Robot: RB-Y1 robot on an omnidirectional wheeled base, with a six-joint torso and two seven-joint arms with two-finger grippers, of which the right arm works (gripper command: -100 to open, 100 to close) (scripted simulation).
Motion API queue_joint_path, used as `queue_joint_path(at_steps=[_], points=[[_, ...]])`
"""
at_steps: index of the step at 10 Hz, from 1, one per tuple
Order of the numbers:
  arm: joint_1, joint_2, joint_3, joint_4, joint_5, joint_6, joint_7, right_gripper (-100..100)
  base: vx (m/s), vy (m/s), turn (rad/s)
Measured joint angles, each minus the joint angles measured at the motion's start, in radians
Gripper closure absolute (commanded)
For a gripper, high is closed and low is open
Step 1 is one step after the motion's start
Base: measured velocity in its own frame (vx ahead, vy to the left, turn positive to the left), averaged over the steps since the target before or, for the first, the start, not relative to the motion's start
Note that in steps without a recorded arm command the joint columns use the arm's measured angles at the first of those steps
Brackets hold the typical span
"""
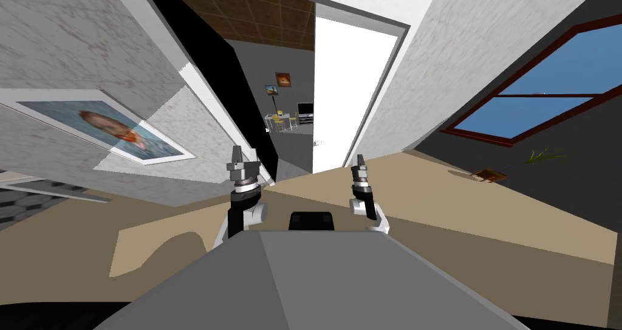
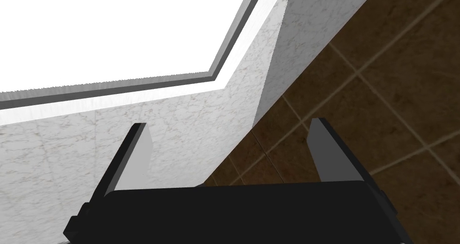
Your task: Push the door open
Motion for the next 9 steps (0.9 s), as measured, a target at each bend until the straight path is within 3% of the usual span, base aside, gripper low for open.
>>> queue_joint_path(at_steps=[5, 9], points=[[-0.066, -0.02, -0.011, 0.161, -0.028, -0.02, -0.019, -100, 0.102, -0.026, 0.134], [-0.1, -0.027, -0.013, 0.26, -0.044, -0.024, -0.028, -100, 0.068, -0.017, 0.104]])
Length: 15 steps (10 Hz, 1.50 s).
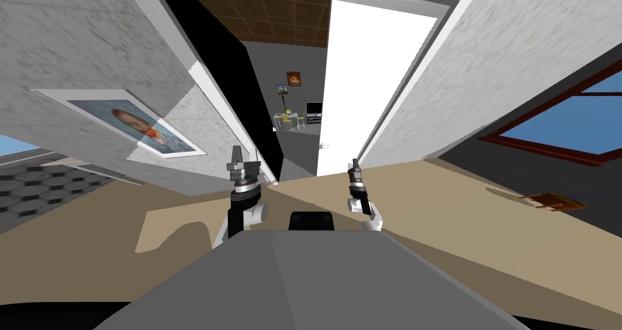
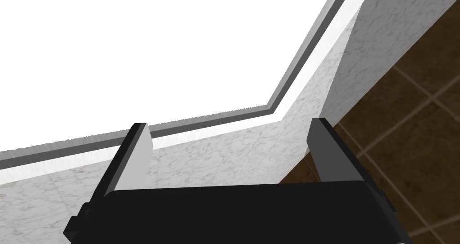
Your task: Push the door open
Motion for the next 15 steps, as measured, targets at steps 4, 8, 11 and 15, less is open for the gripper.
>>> queue_joint_path(at_steps=[4, 8, 11, 15], points=[[-0.04, -0.013, -0.006, 0.126, -0.022, -0.023, -0.016, -100, 0.088, -0.03, 0.112], [-0.079, -0.017, -0.01, 0.241, -0.037, -0.043, -0.025, -100, 0.076, -0.033, 0.119], [-0.109, -0.028, -0.015, 0.33, -0.054, -0.052, -0.039, -100, 0.093, -0.038, 0.139], [-0.149, -0.033, -0.02, 0.428, -0.069, -0.06, -0.047, -100, 0.064, -0.035, 0.087]])
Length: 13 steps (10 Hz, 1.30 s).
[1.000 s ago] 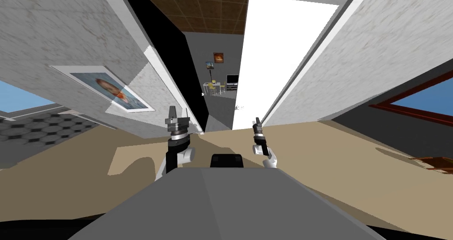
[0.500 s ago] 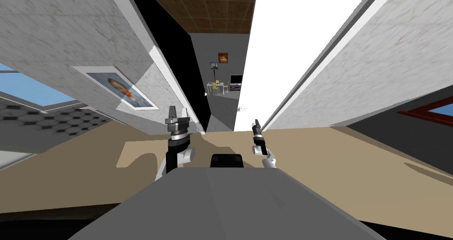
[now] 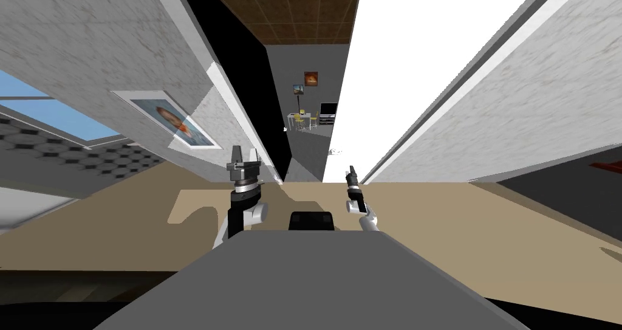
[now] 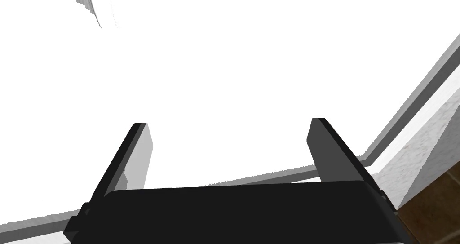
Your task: Push the door open
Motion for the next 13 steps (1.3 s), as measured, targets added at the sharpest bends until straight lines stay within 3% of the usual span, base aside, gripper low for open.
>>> queue_joint_path(at_steps=[4, 13], points=[[-0.038, -0.007, -0.006, 0.107, -0.019, -0.011, -0.013, -100, 0.086, -0.044, 0.121], [-0.103, -0.019, -0.015, 0.29, -0.05, -0.031, -0.035, -100, 0.057, -0.038, 0.074]])
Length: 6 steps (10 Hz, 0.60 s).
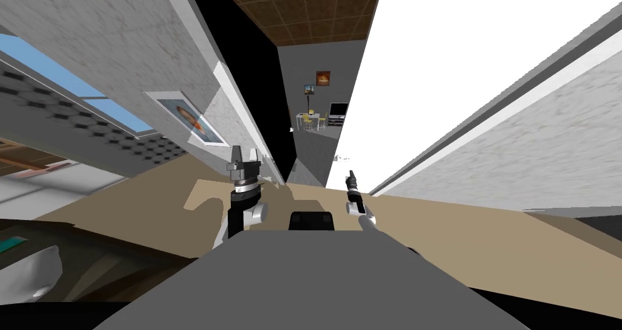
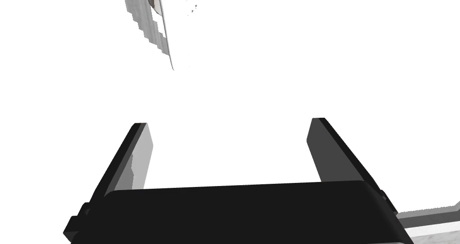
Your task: Push the door open
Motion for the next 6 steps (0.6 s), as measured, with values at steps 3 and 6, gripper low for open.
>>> queue_joint_path(at_steps=[3, 6], points=[[-0.036, -0.003, -0.004, 0.095, -0.012, -0.022, -0.008, -100, 0.088, -0.058, 0.149], [-0.061, -0.008, -0.008, 0.164, -0.026, -0.025, -0.018, -100, 0.066, -0.053, 0.058]])
